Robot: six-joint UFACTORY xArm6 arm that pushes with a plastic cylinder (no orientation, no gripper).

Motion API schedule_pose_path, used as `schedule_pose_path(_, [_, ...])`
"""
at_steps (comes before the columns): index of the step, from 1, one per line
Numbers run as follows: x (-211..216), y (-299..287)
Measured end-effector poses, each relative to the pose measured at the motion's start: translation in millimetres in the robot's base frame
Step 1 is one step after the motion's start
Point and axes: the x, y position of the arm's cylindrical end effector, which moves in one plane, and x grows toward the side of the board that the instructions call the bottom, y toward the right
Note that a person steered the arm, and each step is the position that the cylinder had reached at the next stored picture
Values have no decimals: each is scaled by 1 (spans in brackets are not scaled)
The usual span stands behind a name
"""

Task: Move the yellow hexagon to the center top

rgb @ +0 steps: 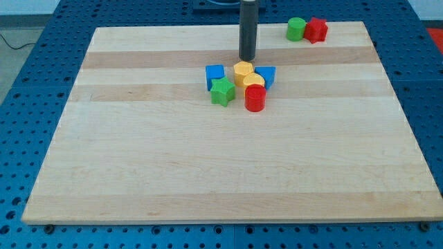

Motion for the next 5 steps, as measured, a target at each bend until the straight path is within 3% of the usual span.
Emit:
schedule_pose_path(3, [58, 144])
schedule_pose_path(4, [74, 138])
schedule_pose_path(5, [71, 91])
